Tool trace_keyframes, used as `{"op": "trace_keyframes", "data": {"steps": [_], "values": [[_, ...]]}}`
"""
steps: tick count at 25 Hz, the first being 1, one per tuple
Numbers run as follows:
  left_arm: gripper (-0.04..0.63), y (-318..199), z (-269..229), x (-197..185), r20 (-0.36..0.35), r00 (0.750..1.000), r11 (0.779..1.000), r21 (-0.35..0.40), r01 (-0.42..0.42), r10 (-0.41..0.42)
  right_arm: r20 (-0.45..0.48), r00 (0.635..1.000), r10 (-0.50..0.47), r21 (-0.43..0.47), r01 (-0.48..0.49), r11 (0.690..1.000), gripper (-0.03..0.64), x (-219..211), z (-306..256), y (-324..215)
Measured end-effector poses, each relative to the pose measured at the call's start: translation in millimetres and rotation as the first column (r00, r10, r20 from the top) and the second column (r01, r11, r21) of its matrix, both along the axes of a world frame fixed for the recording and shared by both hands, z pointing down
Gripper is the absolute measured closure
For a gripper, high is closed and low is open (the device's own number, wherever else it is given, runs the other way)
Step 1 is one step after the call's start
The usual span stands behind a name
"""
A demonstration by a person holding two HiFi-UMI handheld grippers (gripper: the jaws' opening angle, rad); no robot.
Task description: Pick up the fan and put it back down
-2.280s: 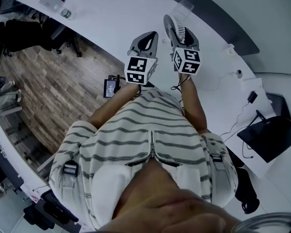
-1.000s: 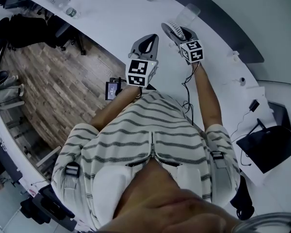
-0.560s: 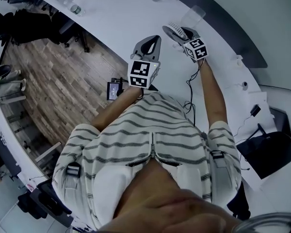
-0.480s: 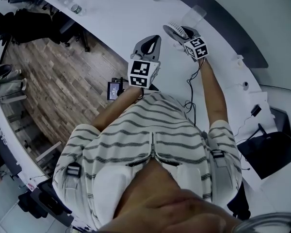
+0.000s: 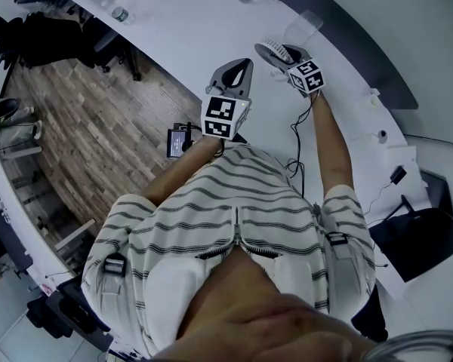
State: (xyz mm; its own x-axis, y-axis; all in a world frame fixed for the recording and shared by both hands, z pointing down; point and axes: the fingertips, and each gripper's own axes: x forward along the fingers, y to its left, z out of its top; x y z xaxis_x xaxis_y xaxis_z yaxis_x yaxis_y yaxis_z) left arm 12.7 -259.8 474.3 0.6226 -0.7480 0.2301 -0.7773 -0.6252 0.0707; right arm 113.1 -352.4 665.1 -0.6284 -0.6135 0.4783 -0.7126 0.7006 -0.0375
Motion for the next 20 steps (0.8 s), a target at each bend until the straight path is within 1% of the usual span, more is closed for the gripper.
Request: {"op": "trace_keyframes", "data": {"steps": [7,12,17,20], "values": [[0.588,1,2,-1,0.002,1.0,1.0,-0.001,-0.001,0.001,0.005,0.999,-0.045,0.002,0.045,0.999,0.393,7,4,4],[0.588,2,4,-1,0.015,1.0,1.0,-0.002,-0.009,0.009,-0.01,0.999,-0.04,-0.006,0.04,0.999,0.393,12,7,5],[0.588,3,4,0,0.008,1.0,1.0,-0.009,-0.014,0.014,-0.031,0.999,-0.033,-0.013,0.033,0.999,0.393,13,8,4],[0.588,4,6,0,0.018,1.0,1.0,-0.011,-0.018,0.018,-0.027,0.999,-0.034,-0.027,0.033,0.999,0.393,13,7,4]]}}
